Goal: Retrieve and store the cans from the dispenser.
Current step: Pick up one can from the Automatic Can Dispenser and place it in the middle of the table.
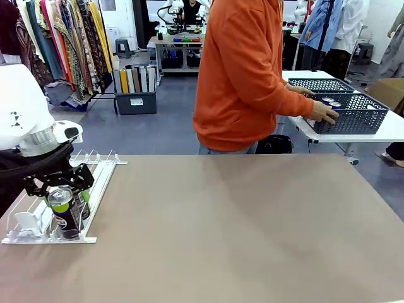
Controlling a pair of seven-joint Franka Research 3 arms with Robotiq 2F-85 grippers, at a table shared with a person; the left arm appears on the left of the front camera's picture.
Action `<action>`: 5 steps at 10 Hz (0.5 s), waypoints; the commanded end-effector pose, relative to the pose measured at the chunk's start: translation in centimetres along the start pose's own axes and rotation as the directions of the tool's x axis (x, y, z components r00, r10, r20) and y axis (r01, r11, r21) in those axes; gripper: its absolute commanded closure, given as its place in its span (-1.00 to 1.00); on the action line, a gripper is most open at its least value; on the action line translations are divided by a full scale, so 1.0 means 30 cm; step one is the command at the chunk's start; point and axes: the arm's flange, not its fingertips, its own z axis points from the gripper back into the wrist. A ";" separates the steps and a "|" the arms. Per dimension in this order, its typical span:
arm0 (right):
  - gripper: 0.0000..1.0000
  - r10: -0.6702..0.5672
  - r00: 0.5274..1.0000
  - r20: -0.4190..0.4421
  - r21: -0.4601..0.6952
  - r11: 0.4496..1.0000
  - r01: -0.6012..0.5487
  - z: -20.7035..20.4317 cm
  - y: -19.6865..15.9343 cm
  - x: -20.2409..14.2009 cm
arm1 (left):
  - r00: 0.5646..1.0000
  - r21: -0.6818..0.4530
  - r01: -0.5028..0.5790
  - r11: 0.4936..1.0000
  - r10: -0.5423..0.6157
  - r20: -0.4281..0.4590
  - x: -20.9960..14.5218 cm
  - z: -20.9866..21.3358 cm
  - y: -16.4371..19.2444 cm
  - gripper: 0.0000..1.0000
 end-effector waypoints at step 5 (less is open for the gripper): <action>-1.00 0.021 1.000 0.016 0.031 0.999 -0.022 -0.007 0.003 0.008 | 0.999 0.055 0.013 0.998 -0.011 -0.041 -0.002 0.008 -0.008 -1.00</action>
